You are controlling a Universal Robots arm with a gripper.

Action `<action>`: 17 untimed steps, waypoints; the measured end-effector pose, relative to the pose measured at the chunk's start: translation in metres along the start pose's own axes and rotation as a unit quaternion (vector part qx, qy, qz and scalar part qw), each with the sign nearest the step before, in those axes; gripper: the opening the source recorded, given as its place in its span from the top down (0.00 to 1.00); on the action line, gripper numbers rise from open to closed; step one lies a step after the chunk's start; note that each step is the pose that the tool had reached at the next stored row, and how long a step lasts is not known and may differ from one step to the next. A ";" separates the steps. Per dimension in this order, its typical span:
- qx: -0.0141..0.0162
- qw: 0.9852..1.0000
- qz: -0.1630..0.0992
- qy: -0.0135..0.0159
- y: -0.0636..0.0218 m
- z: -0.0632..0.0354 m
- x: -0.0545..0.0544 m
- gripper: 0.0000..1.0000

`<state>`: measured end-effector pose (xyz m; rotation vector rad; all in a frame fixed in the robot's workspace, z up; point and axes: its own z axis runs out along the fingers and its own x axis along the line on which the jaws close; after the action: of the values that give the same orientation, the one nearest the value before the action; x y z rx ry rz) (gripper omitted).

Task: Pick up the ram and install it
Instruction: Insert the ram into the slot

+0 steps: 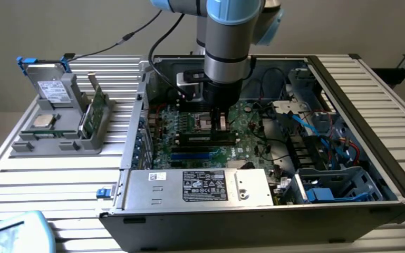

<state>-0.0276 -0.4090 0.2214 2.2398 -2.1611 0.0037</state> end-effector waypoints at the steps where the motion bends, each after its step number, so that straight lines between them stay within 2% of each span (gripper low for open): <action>1: 0.000 1.000 0.000 0.000 0.0000 0.0002 0.000 0.86; 17: 0.000 1.000 0.000 0.001 0.0000 0.0019 -0.001 0.86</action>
<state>-0.0277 -0.4078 0.2195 2.2386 -2.1600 0.0060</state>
